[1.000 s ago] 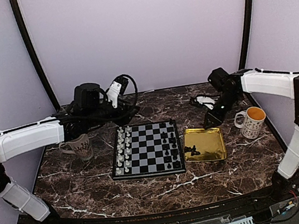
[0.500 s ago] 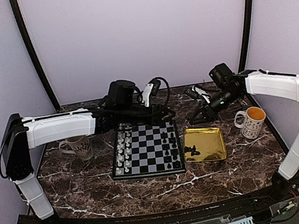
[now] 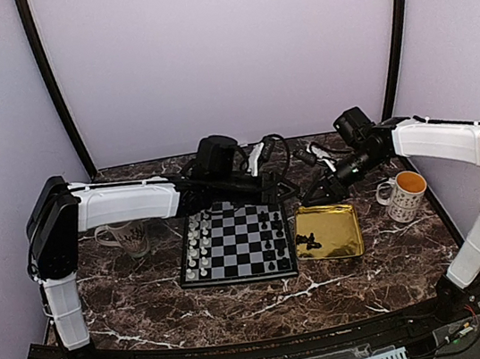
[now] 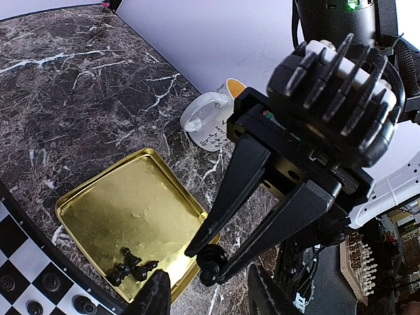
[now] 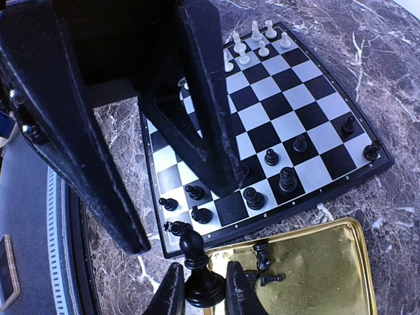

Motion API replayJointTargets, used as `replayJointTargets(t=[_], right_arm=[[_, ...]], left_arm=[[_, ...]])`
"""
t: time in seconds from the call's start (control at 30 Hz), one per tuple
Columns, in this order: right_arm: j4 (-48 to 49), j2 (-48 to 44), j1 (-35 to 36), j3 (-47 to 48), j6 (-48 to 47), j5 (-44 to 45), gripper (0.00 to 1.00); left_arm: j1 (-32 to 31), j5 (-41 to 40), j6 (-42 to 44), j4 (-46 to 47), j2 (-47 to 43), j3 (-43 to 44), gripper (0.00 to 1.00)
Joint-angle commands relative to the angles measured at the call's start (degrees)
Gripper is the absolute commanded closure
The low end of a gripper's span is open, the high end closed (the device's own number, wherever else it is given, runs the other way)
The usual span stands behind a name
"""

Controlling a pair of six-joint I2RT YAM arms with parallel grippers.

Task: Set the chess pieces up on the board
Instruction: Pass from the right arm to the left

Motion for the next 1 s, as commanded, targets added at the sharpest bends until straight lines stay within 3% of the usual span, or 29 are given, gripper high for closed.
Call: replayJointTargets(t=[0.0,0.37,0.77,0.97], right_arm=[[0.95,-1.08,0.50,0.18,0.28,-0.41,0.86],[0.69,-1.93,0.59,0.45,0.11,-1.08,0.86],[0.42,-1.77,0.64,0.61,-0.03,-0.70,0.85],[0.22,-3.23,0.52,0.67,0.48,1.80,0.74]], left_arm=[[-0.45,3.98,-2.21,3.59,0.45,1.61,0.59],[-0.63,4.60,-3.11,4.89,2.01,1.69,0.67],[-0.63,6.26,-3.26,6.69,3.55,2.34,0.89],[-0.63,4.52,1.07,3.04,3.75,4.29,0.95]])
